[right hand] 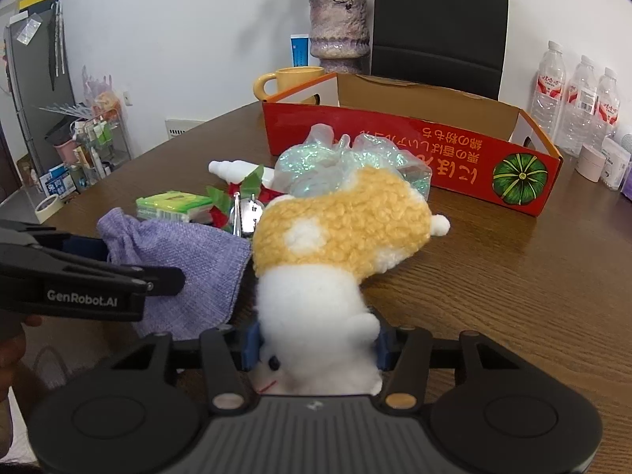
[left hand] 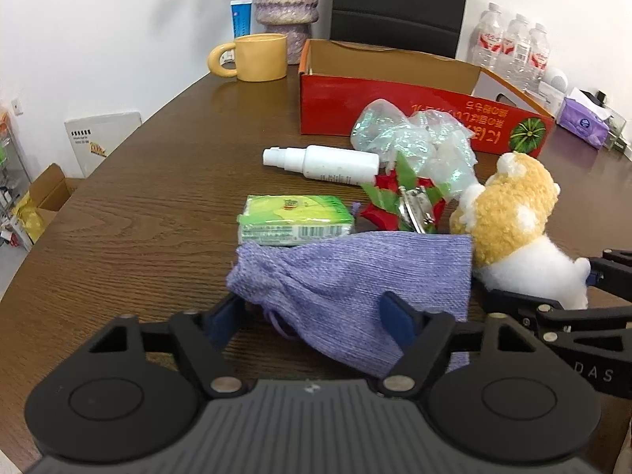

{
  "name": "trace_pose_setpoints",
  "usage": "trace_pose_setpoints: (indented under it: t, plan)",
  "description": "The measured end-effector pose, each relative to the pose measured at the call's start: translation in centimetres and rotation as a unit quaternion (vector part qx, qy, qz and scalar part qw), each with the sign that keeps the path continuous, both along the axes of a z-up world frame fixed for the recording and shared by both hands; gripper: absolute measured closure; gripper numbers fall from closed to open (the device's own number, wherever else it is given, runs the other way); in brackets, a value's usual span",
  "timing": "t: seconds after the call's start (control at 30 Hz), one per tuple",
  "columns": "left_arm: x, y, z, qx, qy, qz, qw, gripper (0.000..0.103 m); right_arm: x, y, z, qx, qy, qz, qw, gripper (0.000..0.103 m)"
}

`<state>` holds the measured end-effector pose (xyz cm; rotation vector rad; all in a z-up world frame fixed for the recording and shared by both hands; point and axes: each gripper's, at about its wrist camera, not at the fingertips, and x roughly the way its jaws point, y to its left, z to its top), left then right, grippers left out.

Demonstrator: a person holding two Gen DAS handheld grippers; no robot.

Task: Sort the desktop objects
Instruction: 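Grasp the white plush toy with the right gripper while the left gripper grasps the purple pouch, then lift the plush toy and purple pouch and carry both over the cardboard box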

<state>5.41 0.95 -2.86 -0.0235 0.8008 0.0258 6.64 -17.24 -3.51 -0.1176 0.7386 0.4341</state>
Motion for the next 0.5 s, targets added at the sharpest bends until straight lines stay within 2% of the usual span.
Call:
trace_pose_setpoints:
  t: [0.1, 0.2, 0.4, 0.5]
  plan:
    - [-0.5, -0.4, 0.1, 0.008, -0.006, -0.010, 0.9999, 0.045, -0.3, -0.2, 0.0, 0.003, -0.001, 0.000, 1.000, 0.052]
    - [-0.9, -0.5, 0.2, 0.002, -0.010, -0.018, 0.9998, 0.063, -0.5, -0.5, -0.1, 0.009, -0.002, -0.001, 1.000, 0.053]
    - [-1.4, 0.0, 0.5, -0.018, -0.015, -0.027, 0.9994, 0.079, -1.1, -1.5, -0.1, 0.017, -0.003, -0.011, 1.000, 0.053]
    - [-1.9, 0.0, 0.9, -0.024, -0.024, -0.027, 0.9991, 0.082, -1.5, -2.0, -0.1, 0.022, -0.004, -0.017, 1.000, 0.054]
